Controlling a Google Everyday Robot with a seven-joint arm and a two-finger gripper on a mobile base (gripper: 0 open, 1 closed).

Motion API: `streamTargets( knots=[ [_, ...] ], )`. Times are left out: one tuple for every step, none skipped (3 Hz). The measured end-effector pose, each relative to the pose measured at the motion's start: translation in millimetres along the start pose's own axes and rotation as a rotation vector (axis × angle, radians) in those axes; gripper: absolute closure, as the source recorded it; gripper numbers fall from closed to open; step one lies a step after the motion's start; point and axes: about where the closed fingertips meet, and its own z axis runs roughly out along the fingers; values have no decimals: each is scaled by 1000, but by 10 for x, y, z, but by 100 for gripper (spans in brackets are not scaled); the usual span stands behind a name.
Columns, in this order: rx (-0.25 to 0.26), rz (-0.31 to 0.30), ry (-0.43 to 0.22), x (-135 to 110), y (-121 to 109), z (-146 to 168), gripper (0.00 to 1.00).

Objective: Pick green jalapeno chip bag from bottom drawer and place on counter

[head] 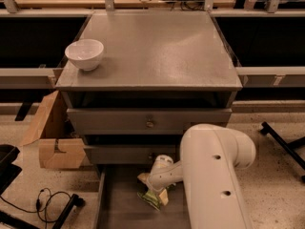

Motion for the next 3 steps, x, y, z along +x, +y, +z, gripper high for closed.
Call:
streamTargets(
  knots=[
    [-44, 16, -34, -79, 65, 417, 18],
    [-85, 24, -57, -147, 110, 732, 41],
    [-95, 37, -66, -150, 114, 839, 65]
  ],
)
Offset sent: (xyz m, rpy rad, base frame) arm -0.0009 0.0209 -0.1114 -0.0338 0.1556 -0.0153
